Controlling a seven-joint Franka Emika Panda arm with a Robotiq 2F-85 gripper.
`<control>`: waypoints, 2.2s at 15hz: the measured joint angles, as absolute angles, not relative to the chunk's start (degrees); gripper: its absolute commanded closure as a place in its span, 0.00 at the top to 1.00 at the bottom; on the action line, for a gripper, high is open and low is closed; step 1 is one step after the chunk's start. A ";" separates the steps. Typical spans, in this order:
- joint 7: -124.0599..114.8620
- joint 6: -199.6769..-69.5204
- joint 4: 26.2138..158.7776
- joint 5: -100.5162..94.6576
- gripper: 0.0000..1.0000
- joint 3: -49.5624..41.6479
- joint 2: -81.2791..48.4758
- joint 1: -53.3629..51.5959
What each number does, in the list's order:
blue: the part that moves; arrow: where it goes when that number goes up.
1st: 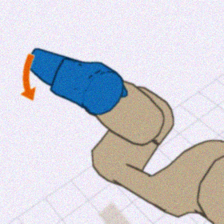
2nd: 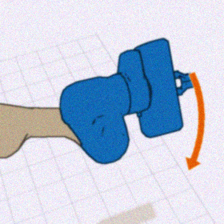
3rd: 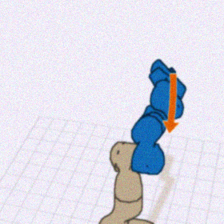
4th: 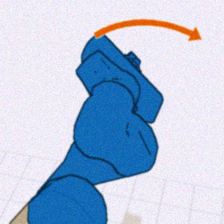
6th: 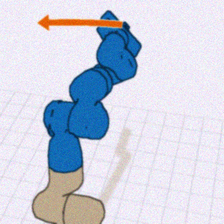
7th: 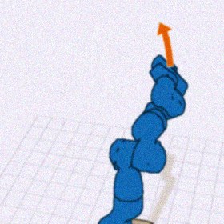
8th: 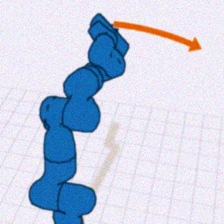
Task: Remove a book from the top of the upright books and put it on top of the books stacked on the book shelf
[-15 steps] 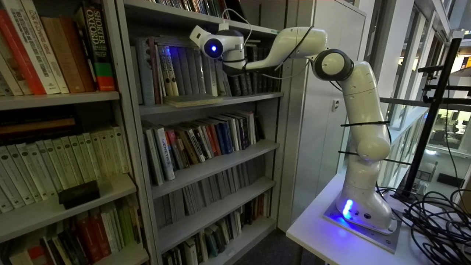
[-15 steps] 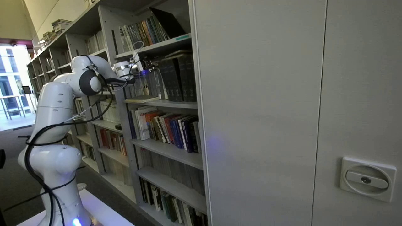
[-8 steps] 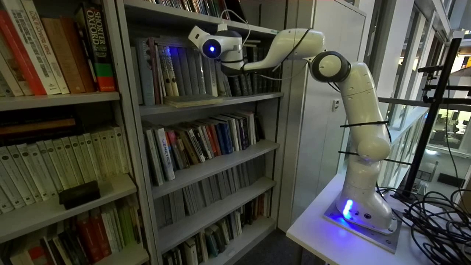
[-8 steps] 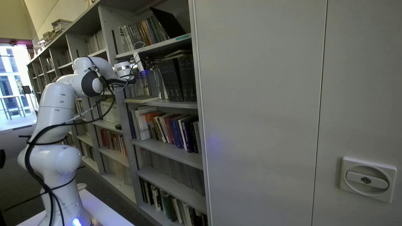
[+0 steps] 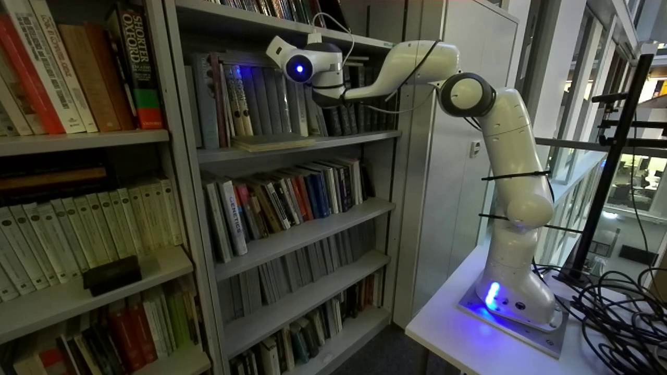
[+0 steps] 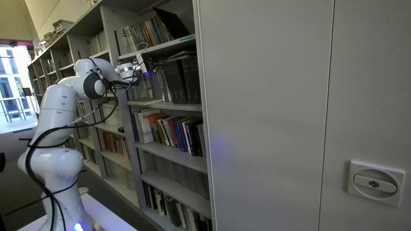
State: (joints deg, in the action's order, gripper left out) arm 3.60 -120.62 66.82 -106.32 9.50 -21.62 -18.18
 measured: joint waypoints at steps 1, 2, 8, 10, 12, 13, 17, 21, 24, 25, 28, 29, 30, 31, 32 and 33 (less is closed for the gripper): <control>3.69 -120.62 66.82 -106.33 0.03 9.50 -21.62 -18.23; 3.74 -120.63 66.83 -106.37 0.03 9.50 -21.62 -18.35; 2.68 -120.54 67.32 -108.44 0.03 9.50 -21.58 -19.62; 1.53 -120.35 67.65 -109.35 0.03 9.50 -21.46 -19.71; 0.68 -120.13 67.91 -110.02 0.03 9.46 -21.36 -19.71; 0.34 -120.07 68.14 -110.52 0.03 9.37 -21.18 -19.70; -1.96 -117.59 72.00 -111.14 0.03 8.84 -18.16 -19.58; -7.10 -113.48 80.47 -110.94 0.03 8.45 -13.04 -19.39; -11.43 -112.49 87.70 -110.32 0.03 8.60 -8.96 -19.18; -12.93 -112.49 90.12 -110.10 0.03 8.79 -7.62 -19.12; -17.18 -112.49 96.99 -109.23 0.03 9.90 -3.74 -18.96; -18.44 -112.49 99.08 -109.10 0.03 10.38 -2.54 -18.92; -19.61 -112.49 101.08 -108.92 0.03 10.84 -1.38 -18.86; -20.59 -112.49 102.92 -108.72 0.03 11.22 -0.28 -18.85; -21.54 -112.49 104.63 -108.51 0.03 11.51 0.76 -18.84; -22.36 -112.49 106.17 -108.30 0.03 11.74 1.67 -18.84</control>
State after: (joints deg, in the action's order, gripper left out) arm -22.36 -112.49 106.17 -108.30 11.74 1.67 -18.84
